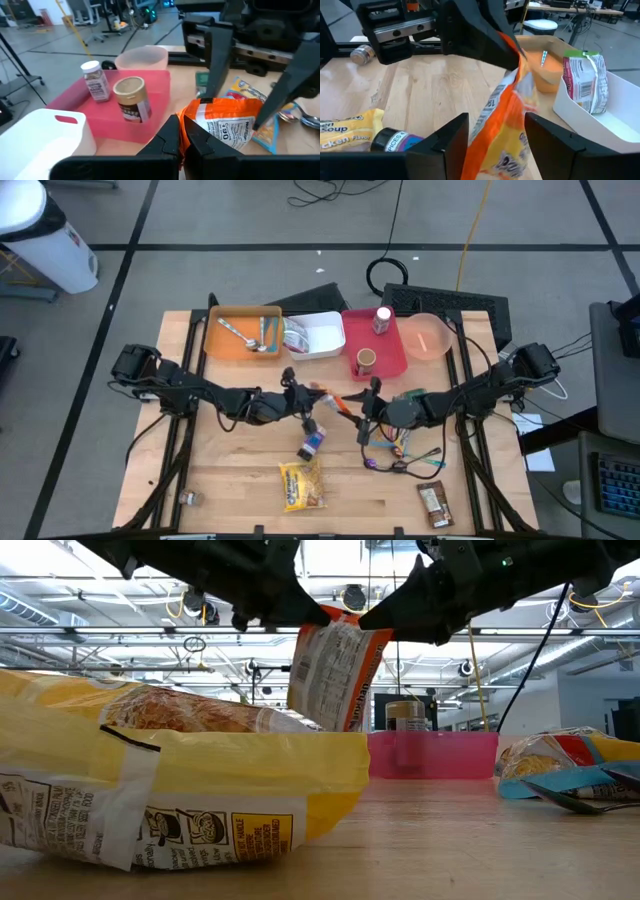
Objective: Pick & Place Food Item
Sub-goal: Put the orange noodle pack into the white bin
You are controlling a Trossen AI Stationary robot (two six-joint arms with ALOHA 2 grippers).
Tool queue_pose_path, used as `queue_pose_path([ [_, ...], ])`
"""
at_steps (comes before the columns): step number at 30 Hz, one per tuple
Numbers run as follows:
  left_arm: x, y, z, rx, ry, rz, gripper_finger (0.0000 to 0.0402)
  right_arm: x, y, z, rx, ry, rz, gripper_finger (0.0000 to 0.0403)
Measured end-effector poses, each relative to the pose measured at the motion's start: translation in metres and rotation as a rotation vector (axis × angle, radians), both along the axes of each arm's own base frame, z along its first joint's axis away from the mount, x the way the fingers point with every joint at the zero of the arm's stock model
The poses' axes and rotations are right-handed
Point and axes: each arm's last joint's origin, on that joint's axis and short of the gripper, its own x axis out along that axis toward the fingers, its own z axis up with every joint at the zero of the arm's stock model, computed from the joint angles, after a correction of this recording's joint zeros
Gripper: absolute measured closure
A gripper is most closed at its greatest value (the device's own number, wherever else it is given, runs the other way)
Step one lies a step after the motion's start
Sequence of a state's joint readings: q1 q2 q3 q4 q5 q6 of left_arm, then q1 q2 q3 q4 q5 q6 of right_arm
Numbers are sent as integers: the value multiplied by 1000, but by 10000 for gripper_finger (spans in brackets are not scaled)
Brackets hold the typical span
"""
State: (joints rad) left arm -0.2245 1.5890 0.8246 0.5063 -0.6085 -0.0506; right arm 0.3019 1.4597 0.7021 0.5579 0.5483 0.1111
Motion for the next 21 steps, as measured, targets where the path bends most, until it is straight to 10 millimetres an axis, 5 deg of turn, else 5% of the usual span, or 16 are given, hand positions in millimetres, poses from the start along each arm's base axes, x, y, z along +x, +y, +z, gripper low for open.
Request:
queue_pose_path([
  [10,0,1,3,15,-22,24,400,-1,4,0,0,0,12,259],
  [21,0,0,2,20,-11,15,400,-1,4,0,-31,10,16,385],
])
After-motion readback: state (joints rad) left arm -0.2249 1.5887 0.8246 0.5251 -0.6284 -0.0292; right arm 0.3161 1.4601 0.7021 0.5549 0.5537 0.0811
